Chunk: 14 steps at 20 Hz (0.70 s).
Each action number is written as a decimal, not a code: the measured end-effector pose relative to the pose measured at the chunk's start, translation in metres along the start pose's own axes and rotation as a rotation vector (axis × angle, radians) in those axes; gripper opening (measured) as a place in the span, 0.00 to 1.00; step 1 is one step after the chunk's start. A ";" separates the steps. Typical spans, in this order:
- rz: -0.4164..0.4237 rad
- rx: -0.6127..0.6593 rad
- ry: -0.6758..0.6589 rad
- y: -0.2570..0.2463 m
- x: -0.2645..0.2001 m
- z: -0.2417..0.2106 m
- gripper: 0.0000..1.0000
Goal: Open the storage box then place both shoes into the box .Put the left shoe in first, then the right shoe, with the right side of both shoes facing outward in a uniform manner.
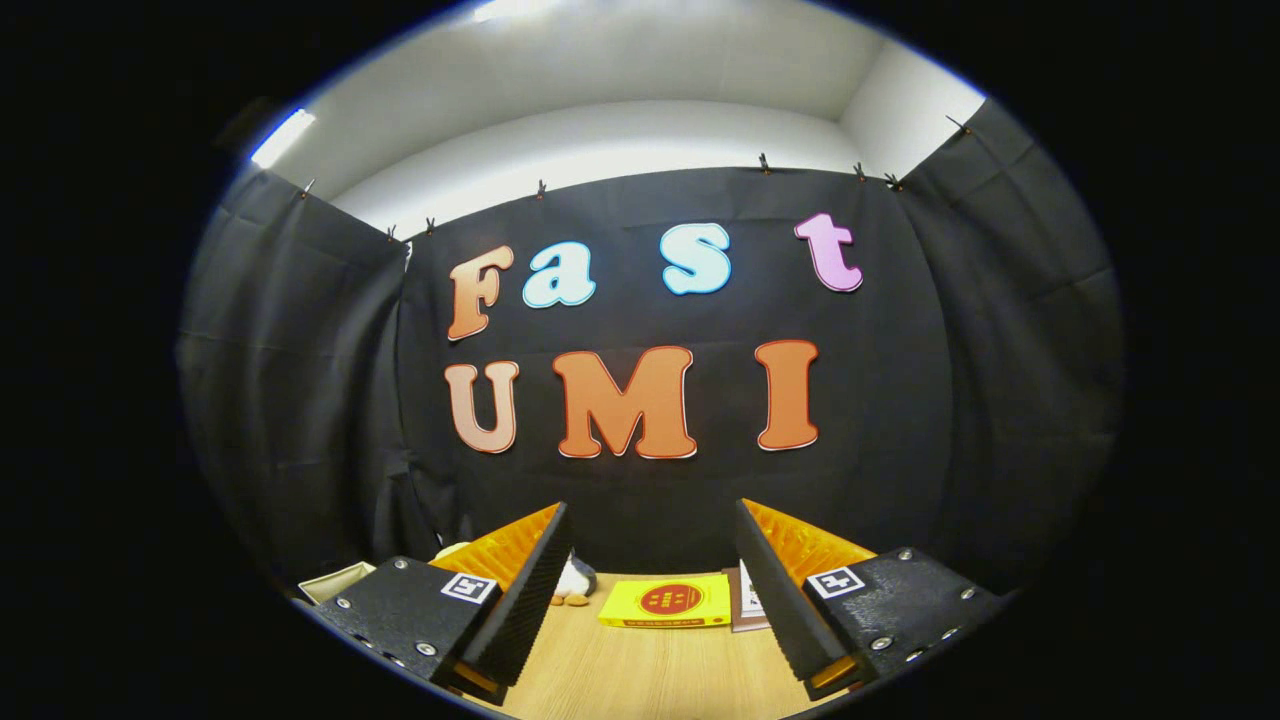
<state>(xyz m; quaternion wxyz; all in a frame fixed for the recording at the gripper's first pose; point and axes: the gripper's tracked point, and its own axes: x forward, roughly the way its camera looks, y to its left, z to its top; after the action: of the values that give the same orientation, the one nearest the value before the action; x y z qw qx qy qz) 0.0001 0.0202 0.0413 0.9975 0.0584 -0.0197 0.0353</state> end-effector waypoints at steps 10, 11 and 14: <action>-0.038 -0.065 -0.122 -0.004 -0.004 0.017 0.97; -0.041 -0.066 -0.120 -0.003 -0.004 0.017 0.97; -0.035 -0.056 -0.106 -0.002 -0.004 0.014 0.97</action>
<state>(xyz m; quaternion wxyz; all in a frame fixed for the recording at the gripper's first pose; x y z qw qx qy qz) -0.0038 0.0161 0.0548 0.9967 0.0324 -0.0725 0.0142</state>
